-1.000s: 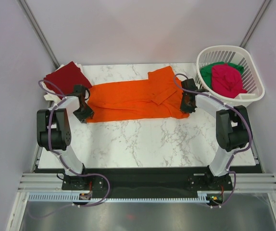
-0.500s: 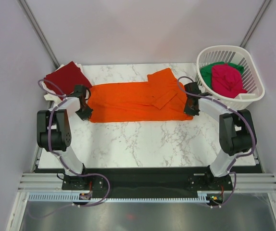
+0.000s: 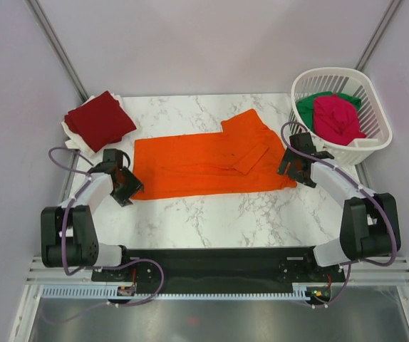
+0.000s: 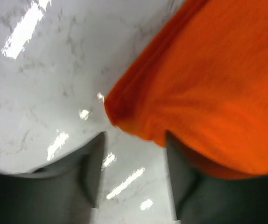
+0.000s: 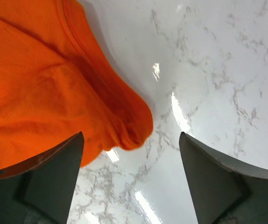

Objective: Fold and stack the t-shirts
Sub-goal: Fold the tshirt

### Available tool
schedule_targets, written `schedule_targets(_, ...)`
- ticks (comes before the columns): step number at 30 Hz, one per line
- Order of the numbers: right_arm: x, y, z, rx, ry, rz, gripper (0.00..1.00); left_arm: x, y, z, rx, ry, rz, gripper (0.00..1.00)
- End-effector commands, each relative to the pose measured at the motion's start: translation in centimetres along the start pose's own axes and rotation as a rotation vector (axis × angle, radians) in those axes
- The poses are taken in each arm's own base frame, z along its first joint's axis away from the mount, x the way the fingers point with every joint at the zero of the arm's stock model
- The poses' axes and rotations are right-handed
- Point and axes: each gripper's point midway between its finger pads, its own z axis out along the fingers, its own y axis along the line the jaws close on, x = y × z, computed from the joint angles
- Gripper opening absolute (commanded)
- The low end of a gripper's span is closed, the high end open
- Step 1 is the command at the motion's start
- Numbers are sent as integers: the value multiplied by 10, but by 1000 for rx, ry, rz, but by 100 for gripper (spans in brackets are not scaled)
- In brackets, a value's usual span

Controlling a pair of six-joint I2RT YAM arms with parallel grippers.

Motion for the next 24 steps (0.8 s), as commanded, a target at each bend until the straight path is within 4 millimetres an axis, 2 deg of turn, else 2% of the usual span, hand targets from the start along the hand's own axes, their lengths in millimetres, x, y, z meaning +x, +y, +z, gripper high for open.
schedule_targets(1, -13, -3, -26, -32, -55, 11, 94, 14, -13, -28, 135, 25, -27, 72)
schedule_targets(3, -28, -5, -41, -27, -116, 11, 96, 17, -10, -40, 139, 21, -15, 84)
schedule_targets(5, -44, 2, -57, -60, -165, 1, 96, 3, -17, -63, 179, -45, 5, 85)
schedule_targets(6, -46, 15, -65, -112, -170, -19, 96, -5, -21, -81, 192, -71, 44, 85)
schedule_targets(7, -56, 27, -74, -158, -192, -32, 96, -12, -21, -91, 188, -104, 56, 85)
schedule_targets(8, -58, 36, -78, -190, -193, -56, 95, -18, -20, -105, 199, -142, 70, 85)
schedule_targets(9, -51, 55, -78, -267, -155, -85, 91, -26, -23, -121, 214, -179, 112, 84)
schedule_targets(11, -57, 79, -80, -351, -153, -102, 85, -30, -28, -140, 260, -225, 162, 84)
schedule_targets(12, -51, 90, -70, -375, -112, -111, 81, -29, -31, -148, 285, -225, 216, 84)
schedule_targets(13, -53, 106, -71, -436, -98, -109, 77, -27, -32, -151, 299, -220, 244, 84)
schedule_targets(14, -52, 114, -67, -453, -81, -110, 72, -24, -32, -154, 312, -213, 274, 84)
schedule_targets(15, -46, 119, -50, -434, -45, -102, 63, -20, -29, -156, 319, -211, 316, 83)
schedule_targets(17, -44, 140, -46, -493, -10, -110, 56, -9, -20, -159, 303, -183, 343, 82)
schedule_targets(18, -38, 143, -31, -474, 25, -107, 53, -6, -17, -169, 322, -208, 357, 82)
schedule_targets(20, -39, 152, -24, -474, 33, -110, 50, 1, -16, -181, 363, -230, 376, 82)
schedule_targets(21, -32, 154, -13, -459, 58, -109, 49, 2, -14, -193, 394, -274, 400, 83)
schedule_targets(22, -34, 158, -9, -466, 54, -105, 48, 2, -12, -198, 399, -308, 398, 84)
schedule_targets(24, -27, 161, 5, -456, 85, -106, 48, 5, -10, -201, 417, -340, 395, 84)
